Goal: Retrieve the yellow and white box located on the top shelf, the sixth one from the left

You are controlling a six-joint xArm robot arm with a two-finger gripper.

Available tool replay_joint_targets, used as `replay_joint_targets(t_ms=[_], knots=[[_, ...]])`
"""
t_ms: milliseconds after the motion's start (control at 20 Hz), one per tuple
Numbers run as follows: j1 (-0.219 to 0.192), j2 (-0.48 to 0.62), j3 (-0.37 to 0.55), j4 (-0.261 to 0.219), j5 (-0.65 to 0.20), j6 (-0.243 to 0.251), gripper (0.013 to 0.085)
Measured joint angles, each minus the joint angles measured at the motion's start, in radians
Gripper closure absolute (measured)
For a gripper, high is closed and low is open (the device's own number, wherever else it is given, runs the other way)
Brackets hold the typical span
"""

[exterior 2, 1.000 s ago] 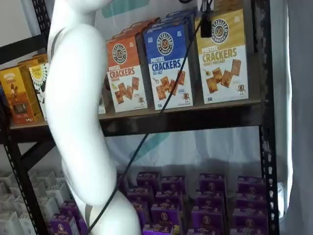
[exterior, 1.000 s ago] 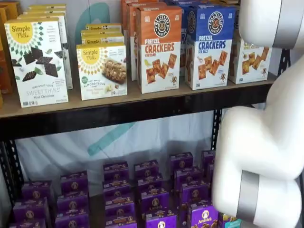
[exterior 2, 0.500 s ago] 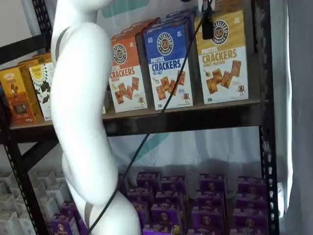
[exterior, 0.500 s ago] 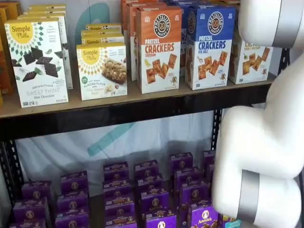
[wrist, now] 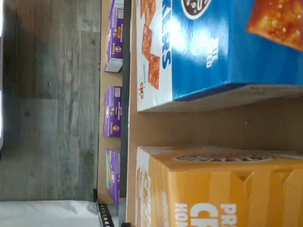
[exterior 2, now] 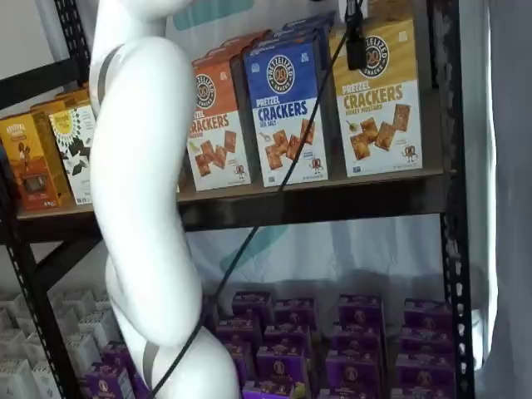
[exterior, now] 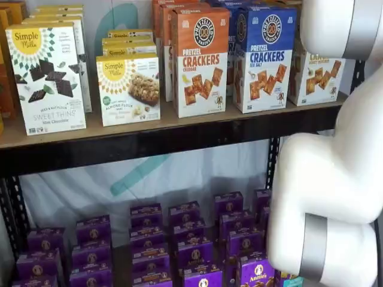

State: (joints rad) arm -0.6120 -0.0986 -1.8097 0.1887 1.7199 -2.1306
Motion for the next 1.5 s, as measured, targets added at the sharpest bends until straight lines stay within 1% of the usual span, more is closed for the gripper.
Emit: replay_joint_targets(t_ms=[250,350,400,500,850,900,950,1000,1500], knots=[[-0.005,-0.003,0.003,0.009,0.001,-0.001,0.013],[-0.008,-0.003,0.001,0.015,0.003,-0.002,0.021],[-0.008,-0.003,0.001,0.016,0.004,-0.002,0.021],[-0.009,-0.002,-0.001,0.017,0.008,-0.002,0.029],[-0.012,-0.002,-0.005,0.02,0.011,-0.003,0.029],[-0.012,-0.002,-0.005,0.021,0.011,-0.003,0.033],[-0.013,-0.001,-0.008,0.021,0.013,-0.003,0.033],[-0.014,0.0,-0.01,0.022,0.015,-0.004,0.037],[-0.031,0.018,-0.061,0.03,0.062,-0.009,0.037]])
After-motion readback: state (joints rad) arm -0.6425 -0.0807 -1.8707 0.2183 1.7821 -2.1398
